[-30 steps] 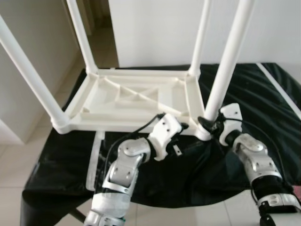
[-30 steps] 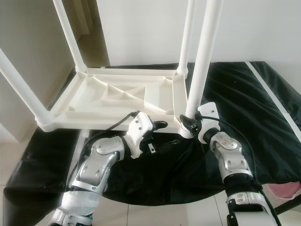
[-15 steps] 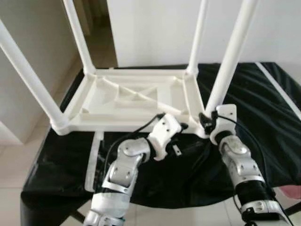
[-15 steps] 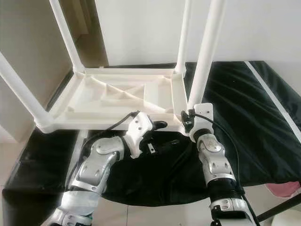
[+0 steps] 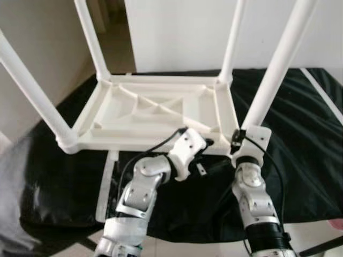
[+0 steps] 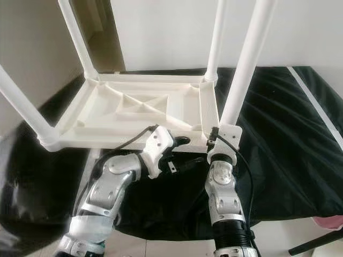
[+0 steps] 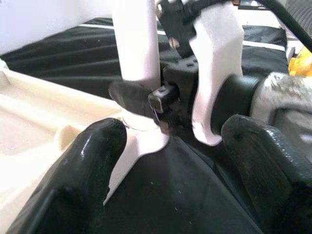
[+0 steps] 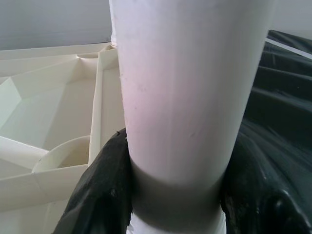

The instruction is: Building children table

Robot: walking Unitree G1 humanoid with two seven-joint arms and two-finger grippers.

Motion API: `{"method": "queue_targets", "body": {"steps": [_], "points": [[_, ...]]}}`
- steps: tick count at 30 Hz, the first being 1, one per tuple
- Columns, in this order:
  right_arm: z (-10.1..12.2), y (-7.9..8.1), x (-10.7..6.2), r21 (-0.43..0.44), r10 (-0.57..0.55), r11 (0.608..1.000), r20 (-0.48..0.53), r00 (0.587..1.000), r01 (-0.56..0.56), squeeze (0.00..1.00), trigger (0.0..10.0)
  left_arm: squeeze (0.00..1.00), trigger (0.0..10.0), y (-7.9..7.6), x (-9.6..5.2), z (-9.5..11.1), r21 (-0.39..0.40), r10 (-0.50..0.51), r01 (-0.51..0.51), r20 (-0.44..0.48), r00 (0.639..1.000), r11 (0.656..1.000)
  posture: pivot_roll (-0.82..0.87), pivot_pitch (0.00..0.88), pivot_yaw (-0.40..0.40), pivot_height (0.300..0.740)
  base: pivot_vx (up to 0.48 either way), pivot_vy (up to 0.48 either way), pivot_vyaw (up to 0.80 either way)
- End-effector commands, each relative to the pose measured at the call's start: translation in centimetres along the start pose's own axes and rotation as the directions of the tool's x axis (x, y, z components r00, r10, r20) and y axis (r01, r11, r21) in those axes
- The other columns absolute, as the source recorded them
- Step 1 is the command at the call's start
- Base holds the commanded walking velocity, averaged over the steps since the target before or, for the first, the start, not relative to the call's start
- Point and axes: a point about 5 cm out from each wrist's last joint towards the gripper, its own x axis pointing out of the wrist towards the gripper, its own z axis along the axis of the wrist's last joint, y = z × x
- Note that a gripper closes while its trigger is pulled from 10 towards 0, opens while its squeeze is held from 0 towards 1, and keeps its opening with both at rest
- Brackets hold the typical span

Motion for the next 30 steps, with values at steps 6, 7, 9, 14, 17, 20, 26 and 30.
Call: {"method": "queue_targets", "body": {"steps": [6,7,9,14,17,20,26,30], "points": [[-2.8,-1.2,-0.4,-0.042,-0.054,0.998,-0.13,0.99,0.049,0.21,10.0,0.0,10.0,0.9,-0.4,-0.4,-0.019,0.143,-0.143,-0.012,0.99,0.989,-0.08,0.021,0.08,0.74,0.0,0.0,0.0],[-2.8,-1.2,-0.4,-0.042,-0.054,0.998,-0.13,0.99,0.049,0.21,10.0,0.0,10.0,0.9,-0.4,-0.4,-0.019,0.143,-0.143,-0.012,0.99,0.989,-0.08,0.021,0.08,0.74,0.0,0.0,0.0],[-2.3,-1.0,-0.3,-0.06,-0.015,0.998,-0.098,0.995,0.009,1.0,10.0,0.0,10.0,0.9,-0.4,-0.4,-0.016,0.14,-0.14,-0.013,0.99,0.99,-0.08,0.019,0.083,0.74,0.0,0.0,0.0],[-1.5,-0.8,-0.2,-0.06,0.054,0.997,-0.056,0.997,-0.057,1.0,10.0,0.0,10.0,1.1,-0.2,-0.2,-0.014,0.143,-0.143,-0.009,0.99,0.99,-0.09,0.016,0.086,0.74,0.0,0.0,0.0],[-1.2,-1.0,-0.2,-0.068,0.084,0.994,-0.036,0.996,-0.086,1.0,10.0,0.0,10.0,1.1,-0.1,-0.3,-0.011,0.139,-0.139,-0.007,0.99,0.99,-0.09,0.015,0.085,0.74,0.0,0.0,0.0],[-0.7,-0.9,-0.4,-0.063,0.158,0.986,0.003,0.987,-0.158,1.0,10.0,0.0,10.0,1.4,-0.1,-0.2,-0.009,0.139,-0.139,-0.001,0.99,0.99,-0.1,0.013,0.084,0.74,0.0,0.0,0.0],[-0.4,-1.3,-0.6,-0.058,0.248,0.967,0.026,0.968,-0.246,1.0,10.0,0.0,10.0,1.4,0.0,-0.1,-0.012,0.142,-0.142,0.005,0.99,0.99,-0.11,0.013,0.076,0.74,0.0,0.0,0.0],[0.5,-2.2,-0.1,-0.098,0.402,0.913,0.055,0.914,-0.396,0.0,10.0,0.0,10.0,1.0,0.0,-0.2,-0.018,0.14,-0.14,0.011,0.99,0.99,-0.11,0.014,0.059,0.74,0.0,0.0,0.0]]}}
